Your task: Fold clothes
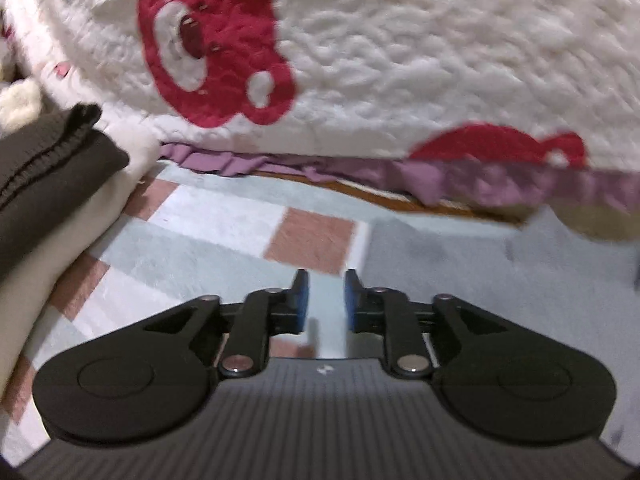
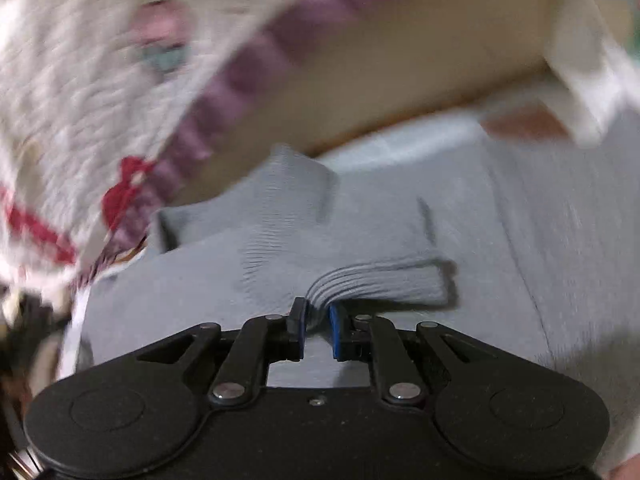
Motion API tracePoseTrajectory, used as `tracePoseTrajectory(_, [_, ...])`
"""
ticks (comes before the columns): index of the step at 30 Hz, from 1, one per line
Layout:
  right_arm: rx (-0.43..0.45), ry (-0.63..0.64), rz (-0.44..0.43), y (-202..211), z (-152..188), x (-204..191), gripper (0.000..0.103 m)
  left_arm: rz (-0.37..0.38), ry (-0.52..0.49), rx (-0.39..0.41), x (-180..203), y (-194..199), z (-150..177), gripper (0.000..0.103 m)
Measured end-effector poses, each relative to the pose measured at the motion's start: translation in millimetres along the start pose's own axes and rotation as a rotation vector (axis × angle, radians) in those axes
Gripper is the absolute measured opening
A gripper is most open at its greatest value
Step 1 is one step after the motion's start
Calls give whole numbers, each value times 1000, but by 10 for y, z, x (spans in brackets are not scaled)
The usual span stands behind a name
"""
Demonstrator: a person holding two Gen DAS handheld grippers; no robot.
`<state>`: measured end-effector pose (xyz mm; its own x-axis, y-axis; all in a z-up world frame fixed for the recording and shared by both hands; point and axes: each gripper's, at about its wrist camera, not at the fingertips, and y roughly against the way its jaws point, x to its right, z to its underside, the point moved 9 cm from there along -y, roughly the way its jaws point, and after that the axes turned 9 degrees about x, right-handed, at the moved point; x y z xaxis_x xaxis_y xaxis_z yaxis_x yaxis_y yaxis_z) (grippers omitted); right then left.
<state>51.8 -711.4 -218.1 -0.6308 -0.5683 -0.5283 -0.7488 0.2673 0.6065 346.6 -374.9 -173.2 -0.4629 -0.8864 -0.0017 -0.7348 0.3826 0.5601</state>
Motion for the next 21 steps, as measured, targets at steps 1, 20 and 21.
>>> tracePoseTrajectory(1, [5,-20,9,8,-26,42,20,28,-23,-6,68,61,55,36])
tracePoseTrajectory(20, [95,-177,-91,175,-199,78,12,81,-191,-118,178,301,709,44])
tracePoseTrajectory(21, [119,-96,-82,221,-254,-6,12,77,-180,-123,155,296,711,44])
